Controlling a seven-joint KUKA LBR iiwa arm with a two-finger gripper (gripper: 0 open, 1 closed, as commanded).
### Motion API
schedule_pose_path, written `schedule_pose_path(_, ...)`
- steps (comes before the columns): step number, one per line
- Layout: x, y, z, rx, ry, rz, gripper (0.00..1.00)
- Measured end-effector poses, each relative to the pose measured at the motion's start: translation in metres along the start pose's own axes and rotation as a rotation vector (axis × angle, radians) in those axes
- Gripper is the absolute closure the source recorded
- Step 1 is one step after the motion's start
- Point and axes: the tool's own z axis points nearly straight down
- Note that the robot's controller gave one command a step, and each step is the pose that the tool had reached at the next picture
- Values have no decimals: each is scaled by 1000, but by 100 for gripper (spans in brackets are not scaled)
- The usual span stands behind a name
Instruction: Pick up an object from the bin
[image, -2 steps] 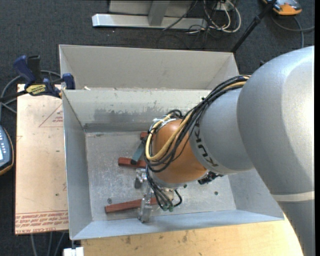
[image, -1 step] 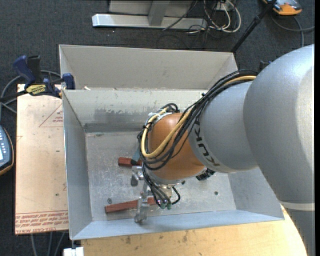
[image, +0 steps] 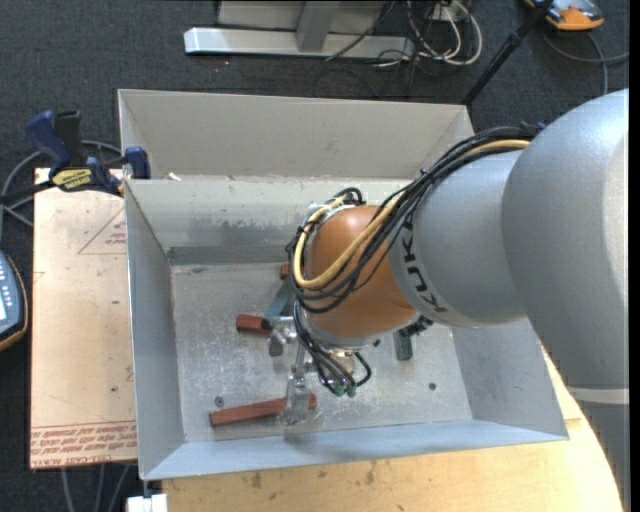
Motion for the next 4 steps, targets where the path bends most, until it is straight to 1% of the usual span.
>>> schedule_pose_path(1,15,4,31,-2,-3,105,0)
schedule_pose_path(2,13,5,30,-1,-2,107,0)
schedule_pose_path(3,15,5,31,0,5,105,100)
schedule_pose_path(4,13,5,-17,-2,-1,106,100)
